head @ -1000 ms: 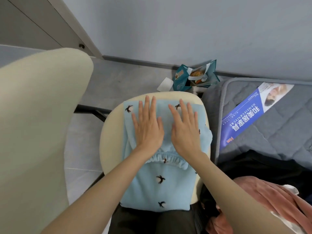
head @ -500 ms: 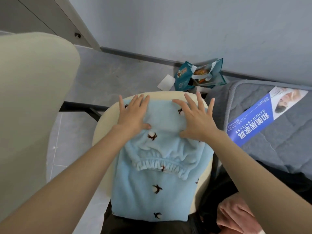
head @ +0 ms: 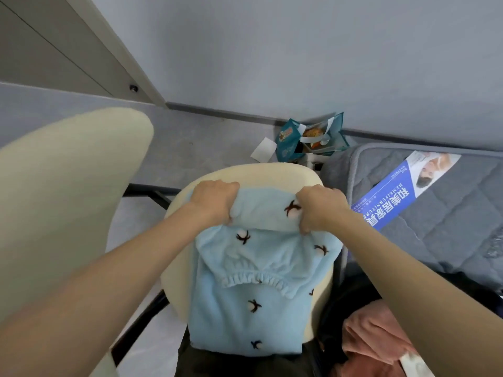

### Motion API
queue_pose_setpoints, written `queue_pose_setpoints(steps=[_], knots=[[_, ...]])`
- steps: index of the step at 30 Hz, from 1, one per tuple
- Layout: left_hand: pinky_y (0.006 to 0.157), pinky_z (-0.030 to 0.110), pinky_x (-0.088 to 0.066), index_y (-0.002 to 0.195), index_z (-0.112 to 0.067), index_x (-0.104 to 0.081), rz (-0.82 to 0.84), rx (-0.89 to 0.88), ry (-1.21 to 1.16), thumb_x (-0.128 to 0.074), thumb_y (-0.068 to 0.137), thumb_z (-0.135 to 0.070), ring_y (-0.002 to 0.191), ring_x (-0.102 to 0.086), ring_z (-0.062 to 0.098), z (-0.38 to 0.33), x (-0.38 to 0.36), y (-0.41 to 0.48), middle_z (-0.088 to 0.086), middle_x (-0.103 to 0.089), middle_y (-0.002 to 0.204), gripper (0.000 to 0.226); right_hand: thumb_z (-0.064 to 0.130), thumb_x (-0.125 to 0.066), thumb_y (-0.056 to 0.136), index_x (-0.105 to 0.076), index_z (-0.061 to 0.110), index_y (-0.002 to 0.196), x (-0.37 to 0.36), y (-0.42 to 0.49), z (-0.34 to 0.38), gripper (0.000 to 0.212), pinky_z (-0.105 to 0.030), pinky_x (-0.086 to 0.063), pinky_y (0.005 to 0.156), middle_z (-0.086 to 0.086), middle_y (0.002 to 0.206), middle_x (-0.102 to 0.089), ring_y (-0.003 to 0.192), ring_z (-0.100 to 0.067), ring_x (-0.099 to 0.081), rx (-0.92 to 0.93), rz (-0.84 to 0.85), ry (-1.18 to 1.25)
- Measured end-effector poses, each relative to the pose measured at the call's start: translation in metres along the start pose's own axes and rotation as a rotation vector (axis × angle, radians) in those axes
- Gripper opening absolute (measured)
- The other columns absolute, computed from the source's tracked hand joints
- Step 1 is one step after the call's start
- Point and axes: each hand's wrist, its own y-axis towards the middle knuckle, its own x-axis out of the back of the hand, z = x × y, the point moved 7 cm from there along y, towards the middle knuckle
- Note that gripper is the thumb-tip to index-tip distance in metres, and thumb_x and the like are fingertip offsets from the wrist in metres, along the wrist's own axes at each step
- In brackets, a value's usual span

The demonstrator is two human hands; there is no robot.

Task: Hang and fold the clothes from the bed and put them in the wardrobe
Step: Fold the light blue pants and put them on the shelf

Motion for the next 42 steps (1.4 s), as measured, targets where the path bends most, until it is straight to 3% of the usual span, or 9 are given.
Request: queue_pose_setpoints(steps=[4,16,21,27,32,34,37,39,42], knots=[[0.074,0.034,-0.042,0.117,-0.018,-0.045,0.041,-0.028,-0.041,-0.078,0.071,-0.030,0.105,-0.058,0.031,0.006,0.053,-0.016,0.009,-0.059,0.115,0.058,0.007,-0.054,0.079,-0.060,0.015,0.094,0.051,-0.036,0.001,0.018,-0.035,-0.029,0.080,-0.004,0.104,-0.057,0.102,-0.029,-0.050,0.012,-0.376,-0.104],[0.064,0.036,-0.041,0.105,-0.004,-0.060,-0.867,-0.091,0.197,-0.066,0.060,0.010,0.071,-0.059,0.030,-0.025,0.180,-0.060,0.011,-0.062,0.084,0.048,-0.010,-0.053,0.059,-0.058,0.008,0.098,0.151,-0.080,-0.022,0.044,-0.036,-0.026,0.069,-0.011,0.086,-0.057,0.082,-0.031,-0.049,-0.135,-0.989,-0.071],[0.056,0.031,-0.043,0.087,-0.010,-0.067,-0.880,-0.208,0.242,-0.064,0.063,0.001,0.064,-0.055,0.024,-0.039,0.086,-0.070,0.005,-0.059,0.076,0.027,-0.010,-0.069,0.045,-0.055,0.011,0.097,0.041,-0.074,-0.008,0.058,-0.037,-0.039,0.060,-0.008,0.077,-0.054,0.070,-0.030,-0.051,-0.033,-0.859,-0.171],[0.060,0.035,-0.046,0.100,-0.016,-0.065,-0.566,-0.132,0.171,-0.069,0.047,0.008,0.074,-0.057,0.026,-0.035,-0.024,-0.065,0.006,-0.057,0.086,0.058,-0.009,-0.070,0.037,-0.059,0.012,0.101,-0.049,-0.064,0.003,0.068,-0.032,-0.039,0.053,-0.003,0.069,-0.052,0.059,-0.026,-0.051,0.044,-0.618,-0.208],[0.086,0.037,-0.037,0.133,-0.023,-0.031,-0.180,0.037,0.102,-0.057,0.079,-0.009,0.113,-0.040,0.025,-0.036,-0.071,-0.059,0.006,-0.038,0.128,0.061,0.027,-0.059,0.079,-0.037,0.018,0.127,-0.097,-0.057,0.011,0.054,-0.034,-0.039,0.075,-0.002,0.106,-0.058,0.095,-0.028,-0.057,0.059,-0.164,-0.032],[0.085,0.035,-0.034,0.123,-0.019,-0.040,-0.196,0.045,0.007,-0.056,0.079,-0.015,0.112,-0.040,0.025,-0.041,-0.061,-0.064,0.005,-0.041,0.120,0.047,0.046,-0.051,0.083,-0.048,0.018,0.114,-0.084,-0.066,0.012,0.042,-0.033,-0.035,0.067,-0.002,0.093,-0.065,0.087,-0.030,-0.061,0.031,-0.222,0.120],[0.080,0.036,-0.039,0.102,-0.012,-0.057,-0.567,-0.019,-0.120,-0.063,0.073,-0.015,0.096,-0.048,0.028,-0.053,-0.020,-0.078,0.008,-0.050,0.103,0.030,0.034,-0.047,0.083,-0.068,0.015,0.089,-0.040,-0.085,0.012,0.028,-0.032,-0.040,0.069,-0.002,0.084,-0.065,0.082,-0.028,-0.059,0.095,-0.708,0.237],[0.096,0.045,-0.039,0.121,-0.010,-0.058,-0.731,-0.054,-0.215,-0.064,0.074,-0.011,0.110,-0.049,0.035,-0.061,-0.005,-0.076,0.015,-0.053,0.119,0.047,0.020,-0.046,0.086,-0.064,0.013,0.114,-0.025,-0.083,0.019,0.034,-0.040,-0.042,0.091,-0.010,0.117,-0.061,0.108,-0.032,-0.055,0.097,-0.826,0.212],[0.116,0.056,-0.002,0.152,-0.021,-0.016,-0.544,0.031,-0.245,-0.041,0.095,-0.024,0.146,-0.006,0.034,-0.061,-0.018,-0.044,0.009,-0.011,0.159,0.062,0.030,-0.033,0.100,-0.020,0.024,0.152,-0.041,-0.049,0.028,0.055,-0.054,-0.003,0.117,-0.009,0.160,-0.015,0.146,-0.036,-0.010,0.006,-0.570,0.169]])
